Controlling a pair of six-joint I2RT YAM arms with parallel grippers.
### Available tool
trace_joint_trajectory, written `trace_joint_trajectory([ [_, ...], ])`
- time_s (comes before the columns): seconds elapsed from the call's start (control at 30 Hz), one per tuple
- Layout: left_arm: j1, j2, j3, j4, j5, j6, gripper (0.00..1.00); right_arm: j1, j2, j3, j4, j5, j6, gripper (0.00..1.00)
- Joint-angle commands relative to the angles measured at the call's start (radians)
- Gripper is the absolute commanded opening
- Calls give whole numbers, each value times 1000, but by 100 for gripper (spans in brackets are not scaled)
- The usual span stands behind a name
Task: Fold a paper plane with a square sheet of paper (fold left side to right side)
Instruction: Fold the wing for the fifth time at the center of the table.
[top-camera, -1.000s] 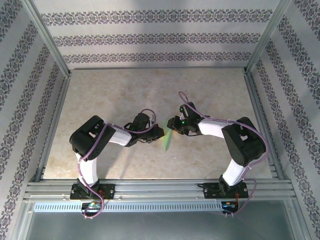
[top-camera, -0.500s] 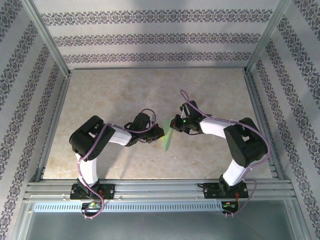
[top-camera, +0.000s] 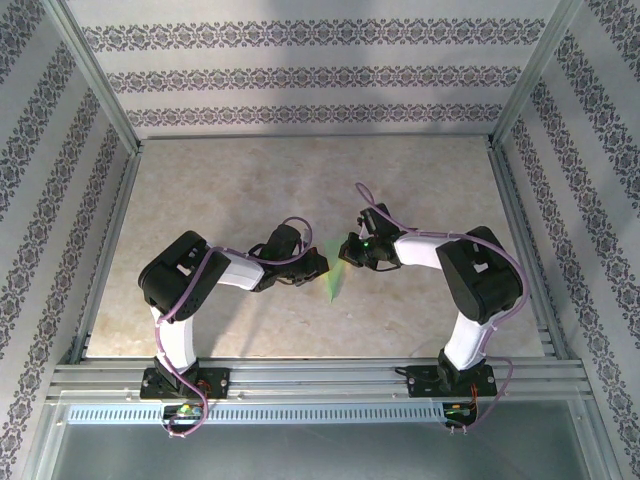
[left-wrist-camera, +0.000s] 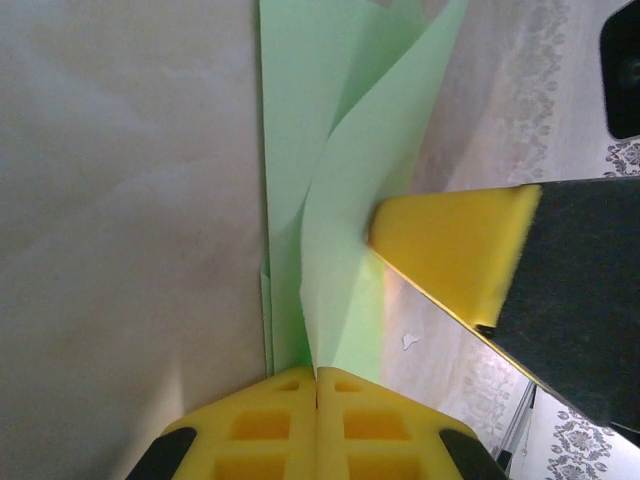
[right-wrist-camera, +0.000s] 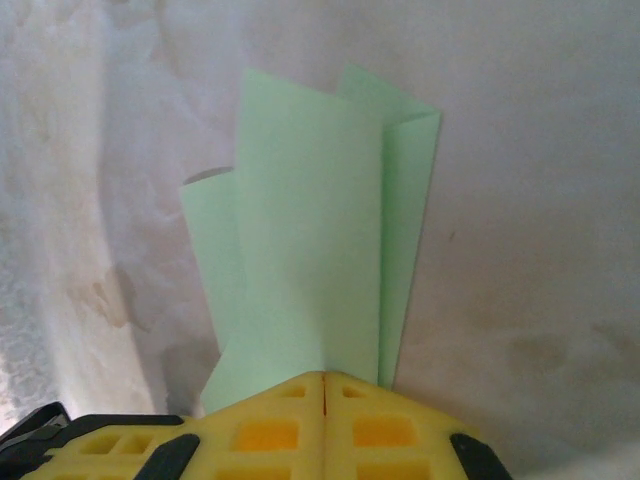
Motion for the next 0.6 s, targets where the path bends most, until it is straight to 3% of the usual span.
trace_joint_trajectory([
  [0.0, 9, 50, -6, -136, -122, 40, 0, 2, 22, 12, -24, 13, -19, 0],
  [0.27, 9, 43, -10, -117, -114, 37, 0, 2, 51, -20, -33, 25, -18, 0],
  [0.57, 20, -131, 5, -234, -147, 101, 28, 2, 54, -63, -33, 29, -19, 0],
])
